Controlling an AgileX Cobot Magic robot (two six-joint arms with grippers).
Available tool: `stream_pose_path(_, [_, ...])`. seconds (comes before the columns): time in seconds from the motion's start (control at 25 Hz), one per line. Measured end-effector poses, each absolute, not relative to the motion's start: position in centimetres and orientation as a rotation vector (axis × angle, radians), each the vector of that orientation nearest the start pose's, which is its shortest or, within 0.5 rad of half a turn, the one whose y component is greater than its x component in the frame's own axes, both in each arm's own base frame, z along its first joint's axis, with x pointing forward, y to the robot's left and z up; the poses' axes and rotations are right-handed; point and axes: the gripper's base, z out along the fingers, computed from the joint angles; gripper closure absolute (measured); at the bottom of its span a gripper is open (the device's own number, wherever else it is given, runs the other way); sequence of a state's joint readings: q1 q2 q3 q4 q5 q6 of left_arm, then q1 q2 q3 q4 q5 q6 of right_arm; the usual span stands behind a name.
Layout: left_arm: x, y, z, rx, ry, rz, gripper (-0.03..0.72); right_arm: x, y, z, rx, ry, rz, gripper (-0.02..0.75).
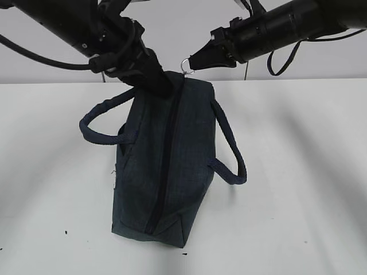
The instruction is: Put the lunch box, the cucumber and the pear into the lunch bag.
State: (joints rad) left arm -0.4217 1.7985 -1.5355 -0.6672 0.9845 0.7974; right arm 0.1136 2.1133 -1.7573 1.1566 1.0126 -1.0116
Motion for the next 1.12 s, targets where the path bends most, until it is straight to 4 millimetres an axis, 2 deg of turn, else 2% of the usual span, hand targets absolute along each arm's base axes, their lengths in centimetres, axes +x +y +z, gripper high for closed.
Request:
stream_pose_path(0.44, [33.3, -20.7, 30.5, 1.24, 2.202, -0.799, 0.686, 45.8, 11.8, 24.6, -0.686, 2.182, 0.973, 0.732])
stream_pose_path(0.68, [33.5, -20.8, 32.0, 1.267, 2.158, -0.788, 0.686, 46.8, 11.4, 21.7, -0.613, 2.246, 1.013, 0.732])
stream_pose_path(1.12, [34.3, -21.0, 31.6, 1.223, 2.143, -0.759, 0.686, 47.3, 11.2, 21.3, -0.56, 2.239, 0.991, 0.732])
